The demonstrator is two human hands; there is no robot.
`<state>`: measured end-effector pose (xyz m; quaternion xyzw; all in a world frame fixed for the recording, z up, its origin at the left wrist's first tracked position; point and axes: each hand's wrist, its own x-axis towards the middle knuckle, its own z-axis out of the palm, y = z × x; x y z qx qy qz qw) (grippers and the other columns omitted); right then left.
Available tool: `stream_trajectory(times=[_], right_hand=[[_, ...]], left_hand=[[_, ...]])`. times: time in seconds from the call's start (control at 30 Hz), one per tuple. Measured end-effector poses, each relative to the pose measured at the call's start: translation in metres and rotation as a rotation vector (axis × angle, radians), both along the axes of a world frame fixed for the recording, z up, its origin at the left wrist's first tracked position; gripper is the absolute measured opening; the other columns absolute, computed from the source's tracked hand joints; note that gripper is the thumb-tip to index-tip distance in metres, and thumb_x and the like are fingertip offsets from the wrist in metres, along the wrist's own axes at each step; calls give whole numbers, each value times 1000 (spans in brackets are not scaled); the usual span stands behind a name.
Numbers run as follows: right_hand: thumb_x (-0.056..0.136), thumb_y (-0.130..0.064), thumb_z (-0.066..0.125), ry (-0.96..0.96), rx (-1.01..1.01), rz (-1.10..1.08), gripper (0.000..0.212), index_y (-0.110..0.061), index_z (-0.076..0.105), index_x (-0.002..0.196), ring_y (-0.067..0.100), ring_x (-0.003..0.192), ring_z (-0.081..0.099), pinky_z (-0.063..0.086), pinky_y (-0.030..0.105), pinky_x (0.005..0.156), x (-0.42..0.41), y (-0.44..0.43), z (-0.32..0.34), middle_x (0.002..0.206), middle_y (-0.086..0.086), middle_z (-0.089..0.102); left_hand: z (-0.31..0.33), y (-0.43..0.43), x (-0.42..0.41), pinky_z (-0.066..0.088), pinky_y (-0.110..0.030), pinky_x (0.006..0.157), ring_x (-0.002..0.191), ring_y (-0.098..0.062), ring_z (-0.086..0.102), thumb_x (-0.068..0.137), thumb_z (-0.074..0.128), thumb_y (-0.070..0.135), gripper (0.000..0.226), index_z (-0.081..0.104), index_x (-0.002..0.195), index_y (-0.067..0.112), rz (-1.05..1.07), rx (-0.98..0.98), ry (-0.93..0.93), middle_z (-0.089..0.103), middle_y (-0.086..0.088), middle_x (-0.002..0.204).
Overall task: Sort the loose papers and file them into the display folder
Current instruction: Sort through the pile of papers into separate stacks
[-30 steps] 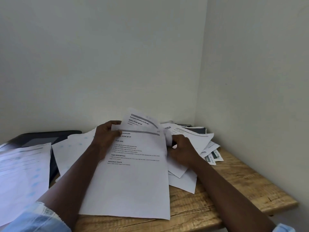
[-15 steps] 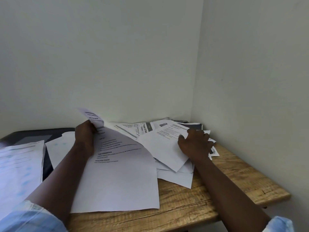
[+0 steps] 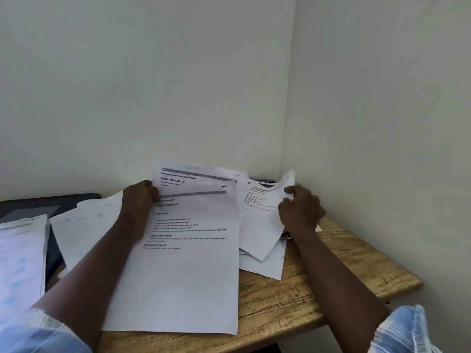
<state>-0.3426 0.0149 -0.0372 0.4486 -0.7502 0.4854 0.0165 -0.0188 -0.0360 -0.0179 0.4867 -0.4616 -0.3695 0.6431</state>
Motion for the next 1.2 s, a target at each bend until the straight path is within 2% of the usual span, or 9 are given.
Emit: stream_trajectory(times=[0.07, 0.17, 0.27, 0.5, 0.7, 0.87, 0.93, 1.03, 1.2], right_hand=[[90, -4, 62, -296, -275, 187, 31, -28, 76, 101, 23, 102, 68, 51, 33, 90, 3, 0, 5, 103, -3, 75], [90, 5, 62, -562, -393, 415, 39, -31, 77, 90, 12, 86, 70, 57, 33, 85, 7, -4, 7, 95, -5, 77], [90, 9, 63, -645, -401, 509, 39, -27, 77, 91, 13, 86, 67, 54, 35, 89, 8, -7, 4, 96, -1, 76], [91, 10, 63, -739, -390, 570, 32, -18, 76, 100, 16, 94, 67, 54, 37, 95, 11, -10, 2, 103, 4, 75], [91, 10, 61, -705, -361, 579, 34, -20, 76, 98, 3, 83, 64, 51, 16, 79, 15, -8, 3, 93, -9, 73], [91, 7, 56, -516, -345, 461, 39, -26, 77, 92, -4, 87, 63, 45, 13, 83, 19, -8, 0, 108, -3, 72], [91, 5, 53, -360, -402, 305, 40, -27, 77, 93, 0, 83, 64, 48, 14, 78, 20, -6, 2, 99, -6, 72], [90, 6, 52, -279, -484, 221, 38, -22, 77, 97, 17, 91, 66, 52, 31, 86, 18, -5, 6, 98, -6, 73], [89, 8, 50, -243, -617, 103, 38, -17, 76, 100, 14, 101, 65, 42, 16, 87, 18, 3, 15, 101, -11, 69]], left_hand=[[2, 3, -4, 31, -28, 58, 66, -21, 44, 55, 55, 6, 11, 58, 54, 17, -18, -5, -13, 50, 1, 55], [4, 7, -9, 35, -23, 53, 62, -22, 49, 69, 54, -5, 15, 62, 70, 8, -62, -22, -21, 58, -1, 62], [3, 7, -10, 42, -25, 58, 65, -23, 55, 71, 55, -6, 22, 68, 87, 0, -78, -47, -4, 63, -8, 72], [1, 5, -12, 53, -28, 65, 62, -23, 63, 74, 57, -8, 27, 73, 86, 10, -110, -51, 31, 71, -3, 68], [-4, 0, -12, 56, -34, 76, 75, -25, 68, 80, 66, -8, 27, 75, 100, 6, -128, -73, -11, 76, -9, 86], [-12, -6, -10, 58, -35, 80, 81, -22, 73, 90, 71, 5, 16, 76, 102, 15, -79, -105, -147, 79, -2, 91], [-15, -8, -8, 56, -32, 78, 84, -20, 73, 89, 75, 17, 10, 76, 99, 19, -2, -129, -267, 79, 2, 90], [-16, -7, -8, 51, -30, 74, 84, -16, 71, 89, 78, 29, 12, 74, 97, 21, 77, -132, -349, 77, 6, 90], [-15, -4, -3, 50, -39, 86, 94, -26, 65, 92, 72, 35, 16, 71, 101, 21, 254, -120, -539, 72, 4, 95]])
